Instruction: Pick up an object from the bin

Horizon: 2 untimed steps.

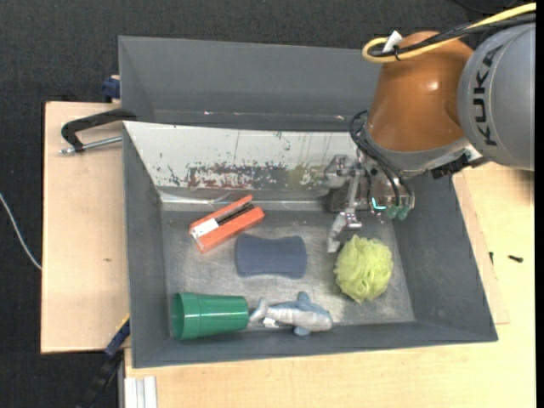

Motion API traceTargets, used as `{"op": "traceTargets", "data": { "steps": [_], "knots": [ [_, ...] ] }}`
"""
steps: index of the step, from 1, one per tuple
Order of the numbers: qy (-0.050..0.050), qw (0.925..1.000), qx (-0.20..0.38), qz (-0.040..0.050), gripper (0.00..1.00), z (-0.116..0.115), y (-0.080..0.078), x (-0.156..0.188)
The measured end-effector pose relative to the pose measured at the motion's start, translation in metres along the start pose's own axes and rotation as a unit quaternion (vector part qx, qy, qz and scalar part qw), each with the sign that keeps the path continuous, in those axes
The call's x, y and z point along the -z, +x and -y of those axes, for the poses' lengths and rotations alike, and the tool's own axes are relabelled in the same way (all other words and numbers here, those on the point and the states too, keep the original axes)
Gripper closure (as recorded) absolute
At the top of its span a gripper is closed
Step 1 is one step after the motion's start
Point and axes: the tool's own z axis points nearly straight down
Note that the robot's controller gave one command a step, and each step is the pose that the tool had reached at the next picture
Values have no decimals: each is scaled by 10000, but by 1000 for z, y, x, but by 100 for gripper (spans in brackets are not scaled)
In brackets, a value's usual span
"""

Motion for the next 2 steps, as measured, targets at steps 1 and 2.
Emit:
{"op": "traceTargets", "data": {
  "steps": [1,2],
  "knots": [
    [-1,10000,-1,43,0,0,-2,4],
    [5,9996,287,77,0,-6,-3,-28]
  ]
}}
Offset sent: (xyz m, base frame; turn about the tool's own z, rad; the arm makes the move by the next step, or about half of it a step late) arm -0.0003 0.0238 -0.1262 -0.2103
